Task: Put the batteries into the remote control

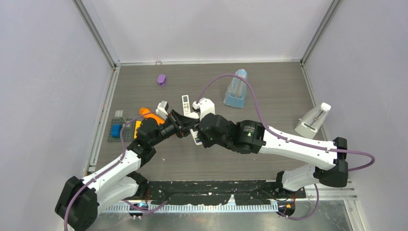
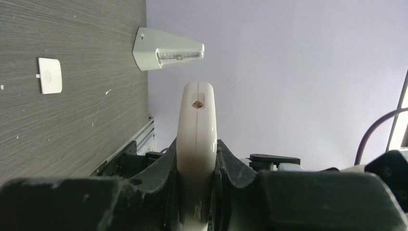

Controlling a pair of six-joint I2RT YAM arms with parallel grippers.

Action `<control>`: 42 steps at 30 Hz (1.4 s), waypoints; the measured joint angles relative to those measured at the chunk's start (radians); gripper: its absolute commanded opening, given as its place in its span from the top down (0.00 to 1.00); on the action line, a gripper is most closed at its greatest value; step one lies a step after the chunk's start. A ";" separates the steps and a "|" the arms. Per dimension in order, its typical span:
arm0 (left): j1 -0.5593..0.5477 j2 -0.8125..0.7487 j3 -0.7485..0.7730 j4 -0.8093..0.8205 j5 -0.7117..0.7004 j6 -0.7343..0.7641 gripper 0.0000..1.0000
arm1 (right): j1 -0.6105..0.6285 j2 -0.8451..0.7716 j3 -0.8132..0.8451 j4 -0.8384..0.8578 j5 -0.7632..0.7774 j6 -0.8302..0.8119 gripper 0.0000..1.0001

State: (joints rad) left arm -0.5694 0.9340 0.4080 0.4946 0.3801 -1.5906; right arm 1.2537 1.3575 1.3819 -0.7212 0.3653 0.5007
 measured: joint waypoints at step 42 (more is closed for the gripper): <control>-0.003 -0.148 0.028 -0.117 0.031 0.311 1.00 | -0.023 -0.138 -0.135 0.198 -0.167 0.000 0.04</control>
State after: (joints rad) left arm -0.5728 0.7856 0.4362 0.3775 0.4107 -1.2800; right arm 1.2304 1.2190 1.2469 -0.5228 0.1978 0.5007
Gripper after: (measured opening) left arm 0.230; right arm 0.958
